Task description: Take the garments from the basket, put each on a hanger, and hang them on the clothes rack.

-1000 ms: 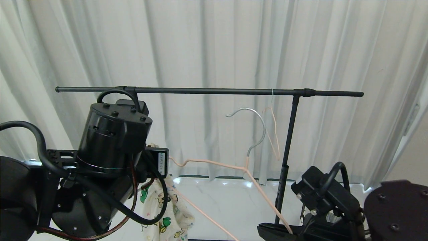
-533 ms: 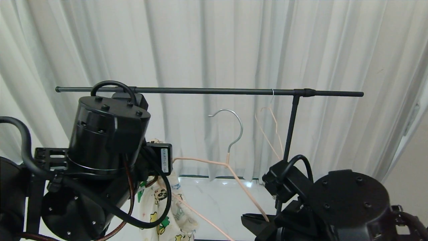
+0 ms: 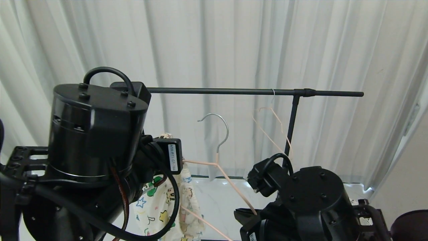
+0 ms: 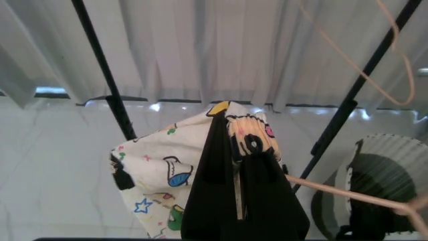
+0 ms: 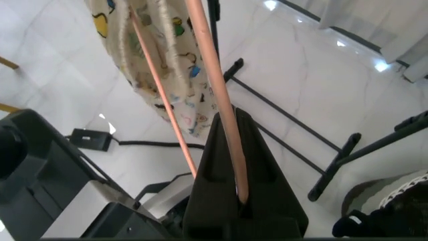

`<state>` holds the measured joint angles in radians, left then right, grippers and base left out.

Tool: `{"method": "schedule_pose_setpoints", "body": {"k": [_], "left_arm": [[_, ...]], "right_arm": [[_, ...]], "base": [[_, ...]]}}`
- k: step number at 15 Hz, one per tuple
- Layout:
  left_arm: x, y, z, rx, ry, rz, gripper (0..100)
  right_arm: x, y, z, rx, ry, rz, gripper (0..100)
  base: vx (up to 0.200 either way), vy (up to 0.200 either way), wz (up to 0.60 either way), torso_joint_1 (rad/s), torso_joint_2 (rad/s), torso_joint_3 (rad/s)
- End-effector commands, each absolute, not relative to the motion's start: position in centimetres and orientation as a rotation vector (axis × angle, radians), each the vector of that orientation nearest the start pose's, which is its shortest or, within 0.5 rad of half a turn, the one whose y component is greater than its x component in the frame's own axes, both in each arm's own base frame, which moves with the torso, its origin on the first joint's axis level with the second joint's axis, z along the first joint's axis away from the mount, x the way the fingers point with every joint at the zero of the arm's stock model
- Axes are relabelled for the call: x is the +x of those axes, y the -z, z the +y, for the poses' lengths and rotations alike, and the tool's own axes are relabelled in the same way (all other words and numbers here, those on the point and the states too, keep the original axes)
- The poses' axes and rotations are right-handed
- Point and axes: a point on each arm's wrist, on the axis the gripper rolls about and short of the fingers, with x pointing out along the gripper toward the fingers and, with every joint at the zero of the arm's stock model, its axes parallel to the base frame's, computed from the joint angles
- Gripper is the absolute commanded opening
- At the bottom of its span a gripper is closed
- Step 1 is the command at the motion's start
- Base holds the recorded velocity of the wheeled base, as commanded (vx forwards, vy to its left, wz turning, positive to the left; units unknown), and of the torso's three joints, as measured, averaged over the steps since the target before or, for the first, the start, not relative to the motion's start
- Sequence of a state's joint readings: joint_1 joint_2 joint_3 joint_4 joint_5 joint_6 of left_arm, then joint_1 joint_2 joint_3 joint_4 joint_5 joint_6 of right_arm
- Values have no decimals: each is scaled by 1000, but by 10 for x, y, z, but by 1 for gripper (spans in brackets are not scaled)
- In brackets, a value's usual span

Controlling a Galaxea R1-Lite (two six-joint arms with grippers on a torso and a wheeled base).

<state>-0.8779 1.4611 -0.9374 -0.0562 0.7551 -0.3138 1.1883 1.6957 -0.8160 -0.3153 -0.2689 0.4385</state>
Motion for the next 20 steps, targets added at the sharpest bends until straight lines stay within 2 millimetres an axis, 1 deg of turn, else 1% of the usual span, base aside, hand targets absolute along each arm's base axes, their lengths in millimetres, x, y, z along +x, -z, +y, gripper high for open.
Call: {"method": "schedule_pose_setpoints", "body": {"k": [1,3,6,8,10,14,20], "left_arm": [[164,-238,-182,21,94,322,0],[159,-242,-188,15,127,311,0],[147,-246,-198,15,188,303,0],[145,-244,-202,23,206,308,0],[145,-243,-202,25,207,309,0],[142,-229,-196,63,202,342,0],[142,-228,-199,65,212,346,0]], "right_arm": [[119,-154,280,10,-770,617,0],[124,-157,292,22,-774,605,0],[127,-158,301,30,-777,597,0],[129,-159,305,34,-778,592,0],[129,-158,304,33,-758,587,0],[130,-160,303,81,-673,568,0],[130,-166,307,128,-694,511,0]], "base": [[0,0,0,0,0,0],[0,0,0,0,0,0],[0,0,0,0,0,0],[0,0,0,0,0,0],[0,0,0,0,0,0],[0,0,0,0,0,0],[0,0,0,0,0,0]]}}
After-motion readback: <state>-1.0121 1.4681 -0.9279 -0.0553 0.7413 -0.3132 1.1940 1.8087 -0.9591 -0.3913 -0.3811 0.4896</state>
